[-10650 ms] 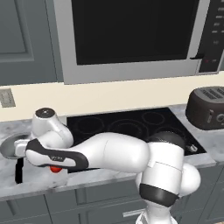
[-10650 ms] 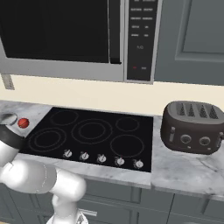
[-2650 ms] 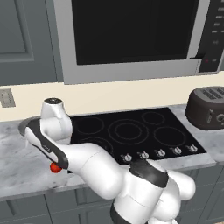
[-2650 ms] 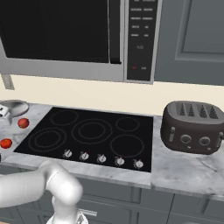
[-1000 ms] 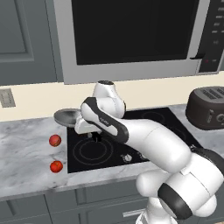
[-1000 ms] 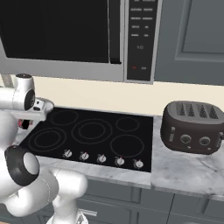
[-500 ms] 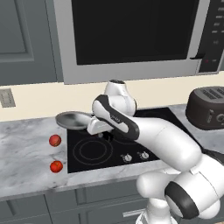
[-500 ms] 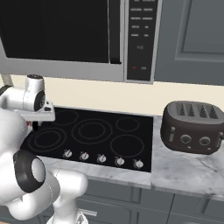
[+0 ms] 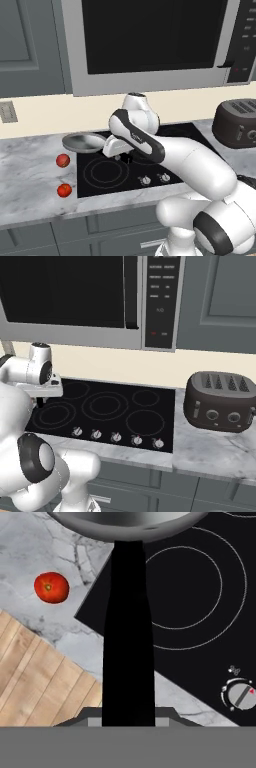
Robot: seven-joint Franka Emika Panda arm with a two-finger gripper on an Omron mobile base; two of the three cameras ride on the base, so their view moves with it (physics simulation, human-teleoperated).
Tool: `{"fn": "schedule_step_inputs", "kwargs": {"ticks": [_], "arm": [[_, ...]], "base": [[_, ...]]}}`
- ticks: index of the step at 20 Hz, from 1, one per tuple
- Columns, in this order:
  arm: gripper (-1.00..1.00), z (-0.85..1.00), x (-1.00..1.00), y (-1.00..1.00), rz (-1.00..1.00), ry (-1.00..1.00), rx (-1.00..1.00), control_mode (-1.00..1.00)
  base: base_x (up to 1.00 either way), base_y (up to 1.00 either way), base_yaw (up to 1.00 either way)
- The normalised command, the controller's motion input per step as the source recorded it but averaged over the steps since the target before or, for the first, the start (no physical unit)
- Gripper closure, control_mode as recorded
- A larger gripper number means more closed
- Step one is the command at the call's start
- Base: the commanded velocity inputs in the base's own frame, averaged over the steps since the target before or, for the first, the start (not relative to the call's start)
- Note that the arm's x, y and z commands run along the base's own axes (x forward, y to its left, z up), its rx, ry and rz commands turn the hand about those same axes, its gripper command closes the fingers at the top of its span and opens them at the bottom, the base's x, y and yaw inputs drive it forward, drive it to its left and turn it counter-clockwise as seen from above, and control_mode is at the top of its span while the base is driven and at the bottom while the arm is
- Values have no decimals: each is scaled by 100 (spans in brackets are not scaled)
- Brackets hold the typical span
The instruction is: Place the pan on the front left burner on the stove. Then place the tomato and the onion in the pan and turn on the front left burner.
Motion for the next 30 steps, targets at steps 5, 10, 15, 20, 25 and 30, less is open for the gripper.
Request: {"fn": "schedule_step_inputs", "kwargs": {"ticks": [5, 10, 15, 20, 25, 30], "arm": [[100, 0, 0, -7, 0, 0, 0, -100], [100, 0, 0, -14, 0, 0, 0, -100], [100, -1, 0, -7, 0, 0, 0, -100], [100, 0, 0, -4, 0, 0, 0, -100], [100, -13, 0, -3, 0, 0, 0, -100], [100, -21, 0, -8, 0, 0, 0, -100]], "base": [[0, 0, 0], [0, 0, 0], [0, 0, 0], [0, 0, 0], [0, 0, 0], [0, 0, 0]]}}
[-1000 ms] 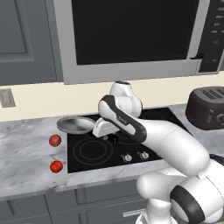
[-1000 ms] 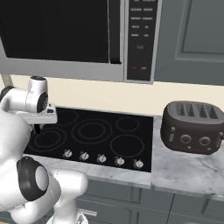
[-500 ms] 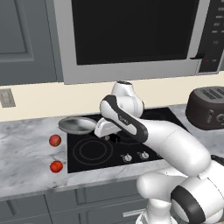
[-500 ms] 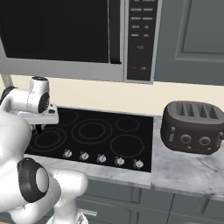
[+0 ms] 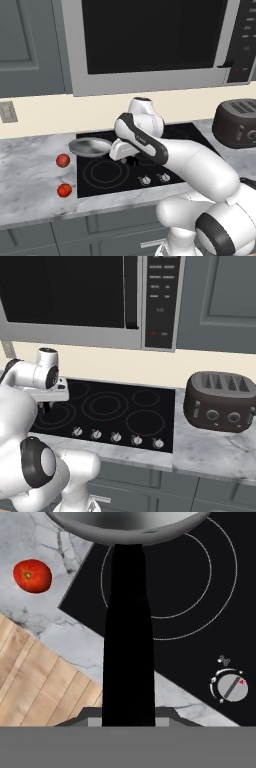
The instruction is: Place the pan on the front left burner on the stove. Then place the tomato and the onion in the pan and turn on the front left burner.
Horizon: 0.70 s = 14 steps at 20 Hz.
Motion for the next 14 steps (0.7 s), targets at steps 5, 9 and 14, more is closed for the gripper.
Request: {"fn": "schedule_step_inputs", "kwargs": {"ticks": [5, 9, 14], "arm": [[100, -3, 0, -11, 0, -1, 0, -100], [100, -6, 0, -12, 0, 0, 0, -100], [100, -17, 0, -14, 0, 0, 0, -100]], "base": [[0, 0, 0], [0, 0, 0], [0, 0, 0]]}}
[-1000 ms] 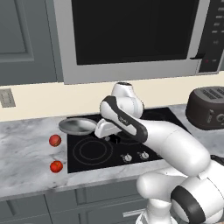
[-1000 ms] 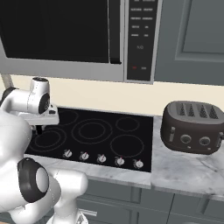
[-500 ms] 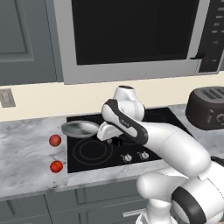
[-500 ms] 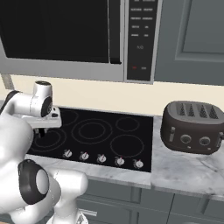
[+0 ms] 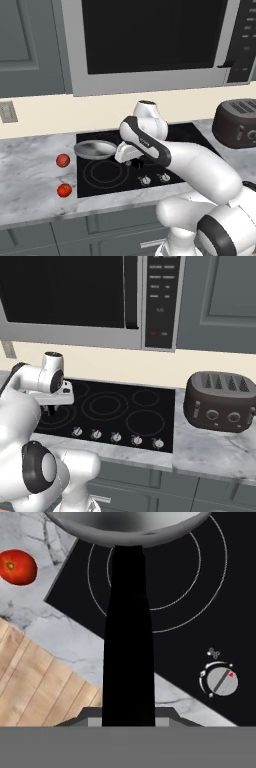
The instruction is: Place the pan on the front left burner on the stove. Then place the tomato and the onion in the pan and turn on the front left burner.
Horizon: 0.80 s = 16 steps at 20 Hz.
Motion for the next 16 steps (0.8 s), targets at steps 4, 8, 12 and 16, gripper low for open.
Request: {"fn": "schedule_step_inputs", "kwargs": {"ticks": [4, 8, 12, 16], "arm": [[100, -24, 0, -12, 0, 0, 0, -100], [100, -33, 0, -1, 0, 0, 0, -100], [100, -35, 0, 0, 0, 0, 0, -100], [100, -30, 0, 0, 0, 0, 0, -100]], "base": [[0, 0, 0], [0, 0, 0], [0, 0, 0], [0, 0, 0]]}}
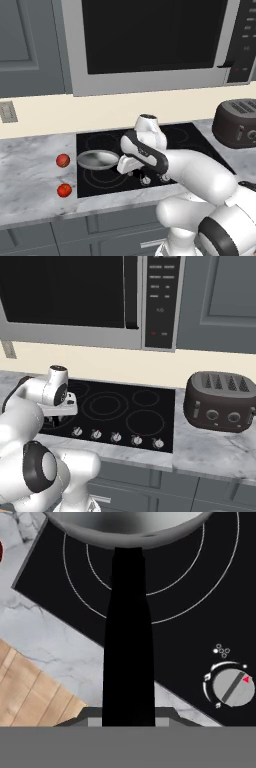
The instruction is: Place the pan on the front left burner on the stove. Then place the tomato and the onion in the pan and turn on the front left burner.
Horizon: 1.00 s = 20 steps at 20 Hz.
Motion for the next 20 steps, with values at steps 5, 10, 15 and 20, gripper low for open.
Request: {"fn": "schedule_step_inputs", "kwargs": {"ticks": [5, 10, 15, 20], "arm": [[100, -25, 0, 0, 0, 0, 0, -100], [100, -21, 0, 0, 0, 0, 0, -100], [100, -17, -11, -7, 0, 0, 0, -100], [100, -9, -28, -13, 0, 0, 0, -100]], "base": [[0, 0, 0], [0, 0, 0], [0, 0, 0], [0, 0, 0]]}}
